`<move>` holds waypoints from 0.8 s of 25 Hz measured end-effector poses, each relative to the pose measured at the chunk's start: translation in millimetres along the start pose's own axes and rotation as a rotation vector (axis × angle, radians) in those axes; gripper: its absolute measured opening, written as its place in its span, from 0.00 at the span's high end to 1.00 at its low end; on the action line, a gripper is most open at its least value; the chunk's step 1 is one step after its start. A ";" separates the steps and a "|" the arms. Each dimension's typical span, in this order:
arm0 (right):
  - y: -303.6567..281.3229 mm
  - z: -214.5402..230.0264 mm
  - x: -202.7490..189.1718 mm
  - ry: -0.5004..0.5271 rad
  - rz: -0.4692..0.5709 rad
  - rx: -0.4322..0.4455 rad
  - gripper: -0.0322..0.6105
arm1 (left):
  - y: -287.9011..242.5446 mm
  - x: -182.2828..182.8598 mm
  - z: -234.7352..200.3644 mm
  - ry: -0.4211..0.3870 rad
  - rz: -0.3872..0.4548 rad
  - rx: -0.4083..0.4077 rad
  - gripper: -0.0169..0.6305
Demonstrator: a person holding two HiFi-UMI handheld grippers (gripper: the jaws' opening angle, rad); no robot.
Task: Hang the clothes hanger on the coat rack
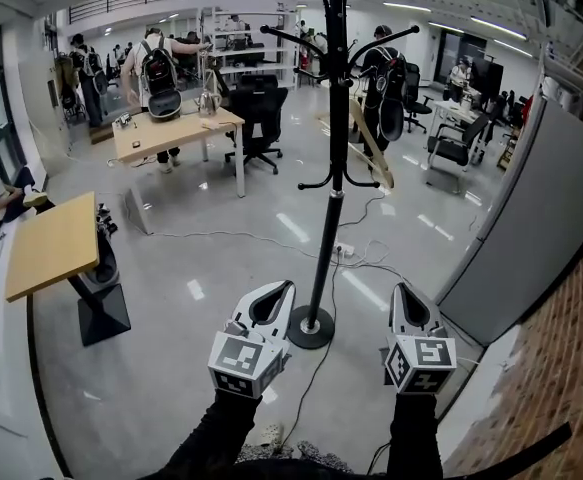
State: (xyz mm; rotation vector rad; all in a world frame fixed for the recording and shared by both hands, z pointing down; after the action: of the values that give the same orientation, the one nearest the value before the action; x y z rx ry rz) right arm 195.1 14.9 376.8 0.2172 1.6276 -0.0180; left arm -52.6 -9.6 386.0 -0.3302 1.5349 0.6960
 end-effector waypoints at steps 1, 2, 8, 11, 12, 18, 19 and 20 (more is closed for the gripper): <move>4.6 -0.5 -0.1 0.000 -0.002 -0.001 0.93 | 3.0 0.2 3.2 -0.004 0.002 -0.004 0.96; 8.9 -1.2 -0.5 -0.002 -0.003 -0.002 0.93 | 6.1 0.4 6.1 -0.006 0.002 -0.007 0.96; 28.1 -5.5 1.1 -0.005 -0.008 0.000 0.93 | 18.2 4.8 19.2 0.001 0.002 -0.007 0.96; 31.0 -8.5 -0.8 0.001 -0.017 0.006 0.94 | 21.5 3.4 21.7 -0.011 -0.006 -0.019 0.96; 31.3 -10.1 -1.5 0.003 -0.018 0.008 0.94 | 22.8 2.8 21.5 -0.009 -0.009 -0.019 0.96; 29.2 -13.5 4.7 0.018 -0.017 0.019 0.94 | 22.9 10.4 20.3 -0.014 -0.001 -0.011 0.96; 28.7 -12.6 5.6 0.016 -0.017 0.018 0.94 | 21.8 11.9 20.1 -0.020 0.005 -0.011 0.96; 28.4 -11.7 6.2 0.015 -0.018 0.017 0.94 | 20.8 12.7 20.2 -0.024 0.009 -0.010 0.96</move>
State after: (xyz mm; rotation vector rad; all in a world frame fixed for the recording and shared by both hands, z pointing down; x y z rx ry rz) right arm 187.5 45.2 375.0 0.2164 1.6452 -0.0446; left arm -50.3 21.2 379.2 -0.3214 1.5119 0.7127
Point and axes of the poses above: the fingertips, and each gripper's own axes: y backward along the fingers, z to its right, x out of its top, the point moved 7 cm from there along y, backward along the fingers, and after that the axes turned 8 degrees about z, right-handed, at the moved point
